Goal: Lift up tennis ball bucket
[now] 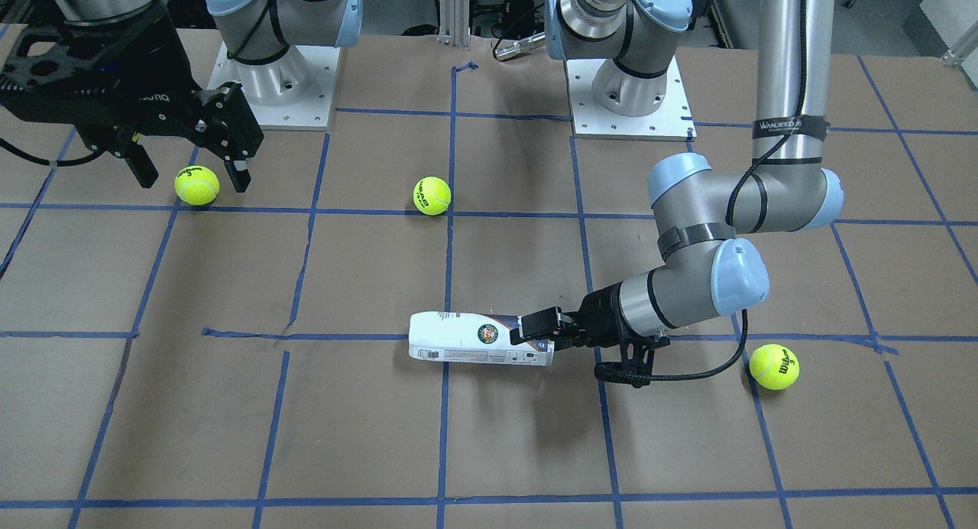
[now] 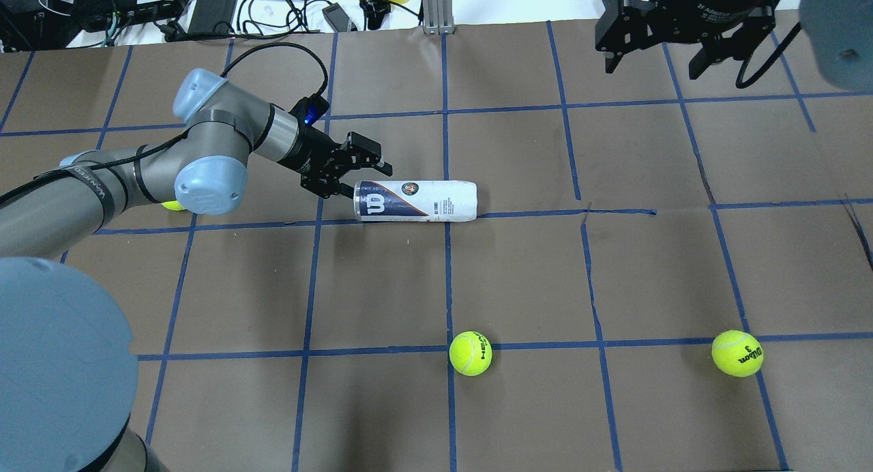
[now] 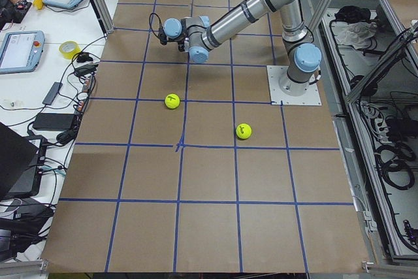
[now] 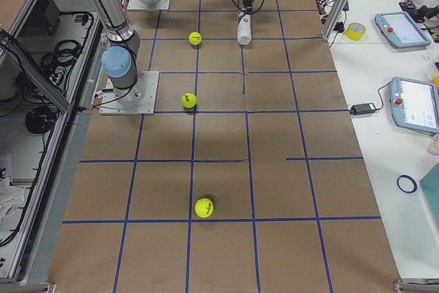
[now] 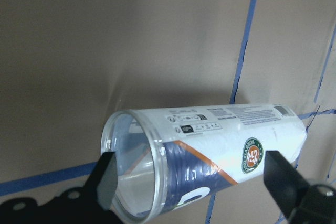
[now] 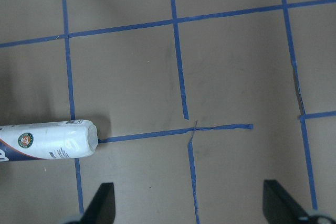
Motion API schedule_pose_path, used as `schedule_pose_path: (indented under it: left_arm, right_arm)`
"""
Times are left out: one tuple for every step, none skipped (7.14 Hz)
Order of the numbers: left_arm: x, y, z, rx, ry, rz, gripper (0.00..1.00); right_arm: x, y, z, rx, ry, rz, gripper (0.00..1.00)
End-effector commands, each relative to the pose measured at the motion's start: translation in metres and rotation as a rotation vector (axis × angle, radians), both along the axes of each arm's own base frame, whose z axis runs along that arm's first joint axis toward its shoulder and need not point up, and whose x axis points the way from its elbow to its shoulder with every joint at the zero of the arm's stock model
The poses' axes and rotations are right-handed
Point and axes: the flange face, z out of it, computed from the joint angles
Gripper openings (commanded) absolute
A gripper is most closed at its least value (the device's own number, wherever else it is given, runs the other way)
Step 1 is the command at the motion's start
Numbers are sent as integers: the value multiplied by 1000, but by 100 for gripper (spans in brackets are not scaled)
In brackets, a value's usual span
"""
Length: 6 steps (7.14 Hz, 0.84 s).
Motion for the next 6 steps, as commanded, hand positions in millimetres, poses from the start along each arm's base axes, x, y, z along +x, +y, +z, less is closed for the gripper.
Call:
schedule_pose_path:
  left_arm:
    - [-4,0,-12,14,37,-12,100]
    - [-5,2,-17,27,42,-9,87]
    - [-7,1,-15,26,68,-7,64]
    - [-9,-2,-12,28,102,7,11]
    - [-8,-5,-11,40,81,33,0]
    - [-7,-15,7,77,75,114,0]
  right_arm:
    - [1,22,5,-3,-20,-104,100]
    - [3,27,10,15,-27,-100,100]
    - [16,34,7,53,-38,-75,100]
    - [28,34,10,41,-37,-40,100]
    - [32,34,27,15,-38,-30,100]
    - [32,33,38,23,-36,-30,100]
